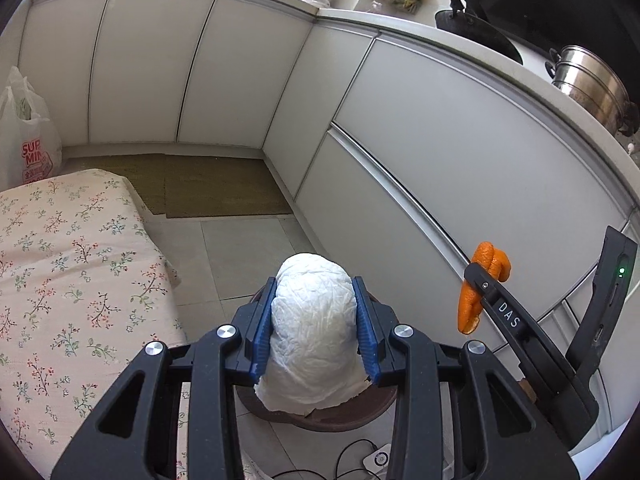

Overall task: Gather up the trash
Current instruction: 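Open both tools to drop the tissue ball and peel into the bin, then move both tools back over the table toward the noodle cup and bottle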

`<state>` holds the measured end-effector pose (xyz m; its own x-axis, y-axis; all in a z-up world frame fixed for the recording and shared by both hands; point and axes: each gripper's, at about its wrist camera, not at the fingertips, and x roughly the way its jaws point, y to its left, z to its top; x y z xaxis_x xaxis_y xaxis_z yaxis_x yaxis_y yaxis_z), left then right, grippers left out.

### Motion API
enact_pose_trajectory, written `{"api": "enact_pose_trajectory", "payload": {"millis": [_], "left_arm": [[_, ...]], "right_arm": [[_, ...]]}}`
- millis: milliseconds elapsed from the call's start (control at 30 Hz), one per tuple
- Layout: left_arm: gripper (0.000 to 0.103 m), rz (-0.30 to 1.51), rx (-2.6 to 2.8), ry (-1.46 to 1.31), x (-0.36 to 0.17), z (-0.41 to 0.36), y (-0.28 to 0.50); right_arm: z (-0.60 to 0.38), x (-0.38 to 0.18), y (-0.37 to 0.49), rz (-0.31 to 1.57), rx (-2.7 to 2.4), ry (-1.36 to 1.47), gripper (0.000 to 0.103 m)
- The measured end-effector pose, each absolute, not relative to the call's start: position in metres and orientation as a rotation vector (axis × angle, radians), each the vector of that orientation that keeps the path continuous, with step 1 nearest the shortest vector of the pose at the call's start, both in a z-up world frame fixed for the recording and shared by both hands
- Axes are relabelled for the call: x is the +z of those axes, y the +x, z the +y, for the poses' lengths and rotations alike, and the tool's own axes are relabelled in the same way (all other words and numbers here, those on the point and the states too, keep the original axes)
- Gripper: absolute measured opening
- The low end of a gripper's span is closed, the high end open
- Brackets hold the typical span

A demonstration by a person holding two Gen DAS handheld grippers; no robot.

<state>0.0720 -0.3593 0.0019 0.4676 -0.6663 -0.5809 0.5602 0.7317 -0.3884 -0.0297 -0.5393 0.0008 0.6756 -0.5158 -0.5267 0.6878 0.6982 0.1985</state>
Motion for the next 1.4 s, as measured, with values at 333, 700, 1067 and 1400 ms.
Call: {"api": "enact_pose_trajectory", "payload": {"millis": [333,700,1067,1400], "left_arm": [[0.036,0.796,-0.762,-0.117,-0.009,-0.405,0.076],[0.046,0.823,-0.747,-0.085,-0.022,-0.433,0.081],[0.054,0.825,-0.739,-0.071,-0.02,-0.433,0.078],[0.067,0.818,-0.67,-0.052,-0.013,-0.411,0.074]], "right_arm": [[-0.572,-0.02,-0.03,0.506,-0.758,0.464,0.021],[-0.584,-0.02,-0.038,0.477,-0.818,0.476,0.058],[-0.588,-0.018,-0.041,0.477,-0.824,0.48,0.062],[-0.569,-0.017,-0.045,0.473,-0.832,0.457,0.096]]}}
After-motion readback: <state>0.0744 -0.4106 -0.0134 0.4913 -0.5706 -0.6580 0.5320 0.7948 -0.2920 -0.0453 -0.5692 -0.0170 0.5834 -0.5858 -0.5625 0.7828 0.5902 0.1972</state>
